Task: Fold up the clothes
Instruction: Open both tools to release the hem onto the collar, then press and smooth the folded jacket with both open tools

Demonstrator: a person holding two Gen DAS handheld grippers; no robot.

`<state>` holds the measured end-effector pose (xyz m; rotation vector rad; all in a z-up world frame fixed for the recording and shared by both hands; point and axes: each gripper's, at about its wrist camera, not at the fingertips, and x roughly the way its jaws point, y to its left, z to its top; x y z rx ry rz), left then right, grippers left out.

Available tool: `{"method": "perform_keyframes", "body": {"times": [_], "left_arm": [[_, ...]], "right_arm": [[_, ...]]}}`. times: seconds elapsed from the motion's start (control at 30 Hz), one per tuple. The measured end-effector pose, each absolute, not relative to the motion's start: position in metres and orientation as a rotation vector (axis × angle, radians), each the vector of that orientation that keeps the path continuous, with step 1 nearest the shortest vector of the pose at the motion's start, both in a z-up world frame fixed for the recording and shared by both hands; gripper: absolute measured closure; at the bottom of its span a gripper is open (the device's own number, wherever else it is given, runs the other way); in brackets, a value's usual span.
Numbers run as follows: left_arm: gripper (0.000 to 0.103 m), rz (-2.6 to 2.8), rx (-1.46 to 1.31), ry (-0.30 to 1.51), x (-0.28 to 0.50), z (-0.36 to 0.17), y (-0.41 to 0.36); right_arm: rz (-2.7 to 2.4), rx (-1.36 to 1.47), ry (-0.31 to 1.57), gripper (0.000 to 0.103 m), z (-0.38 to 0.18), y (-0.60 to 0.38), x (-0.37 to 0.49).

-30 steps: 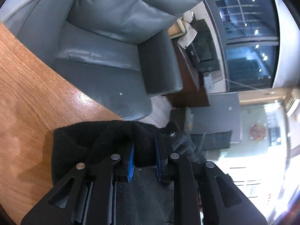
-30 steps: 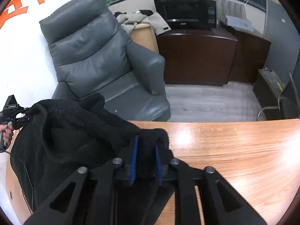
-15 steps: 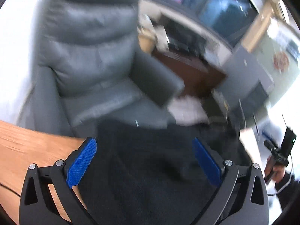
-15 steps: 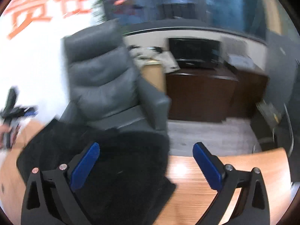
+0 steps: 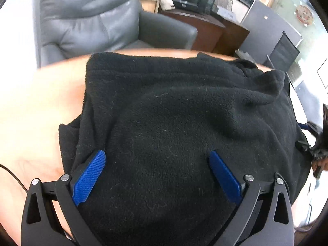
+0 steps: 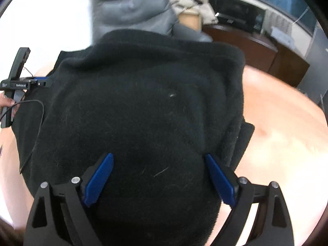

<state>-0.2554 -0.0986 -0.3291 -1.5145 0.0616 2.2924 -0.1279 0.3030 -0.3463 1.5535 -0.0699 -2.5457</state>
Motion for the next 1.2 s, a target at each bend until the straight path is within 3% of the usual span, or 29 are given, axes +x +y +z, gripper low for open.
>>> {"method": "perform_keyframes", "body": {"times": [0.07, 0.2, 0.27, 0.37, 0.47, 0.53, 0.6, 0.73, 0.97, 1.2], "left_arm": [[0.000, 2.267, -1.529, 0.052, -0.234, -0.319, -0.099], [0.000, 2.247, -1.352, 0.022, -0.228, -0.279, -0.089], [0.000, 2.204, -1.273, 0.008, -0.246, -0.268, -0.074], [0.000, 2.102, -1.308, 0.074, -0.276, -0.297, -0.049], [0.002, 2.063, -1.425, 0.111, -0.298, -0.342, -0.049], [0.001, 2.106, -1.388, 0.075, -0.302, -0.340, -0.057], [0.001, 2.169, -1.404, 0.036, -0.306, -0.339, -0.068], [0.000, 2.268, -1.354, 0.012, -0.299, -0.330, -0.079], [0.000, 2.314, -1.415, 0.005, -0.307, -0.342, -0.079], [0.000, 2.437, -1.345, -0.040, -0.305, -0.327, -0.098]], "right_arm": [[-2.501, 1.595, -0.021, 0.010, -0.328, 0.298, -0.122], [-2.461, 1.388, -0.047, 0.010, -0.278, 0.280, -0.155], [-2.358, 1.322, -0.165, 0.010, -0.277, 0.264, -0.185], [-2.232, 1.306, -0.272, 0.010, -0.305, 0.243, -0.226], [-2.250, 1.369, -0.346, 0.023, -0.337, 0.242, -0.253], [-2.312, 1.363, -0.337, 0.032, -0.343, 0.246, -0.258], [-2.394, 1.335, -0.291, 0.031, -0.337, 0.248, -0.251], [-2.561, 1.276, -0.185, 0.017, -0.317, 0.251, -0.230], [-2.604, 1.246, -0.049, 0.017, -0.324, 0.228, -0.246], [-2.810, 1.329, -0.040, 0.016, -0.327, 0.232, -0.271]]}}
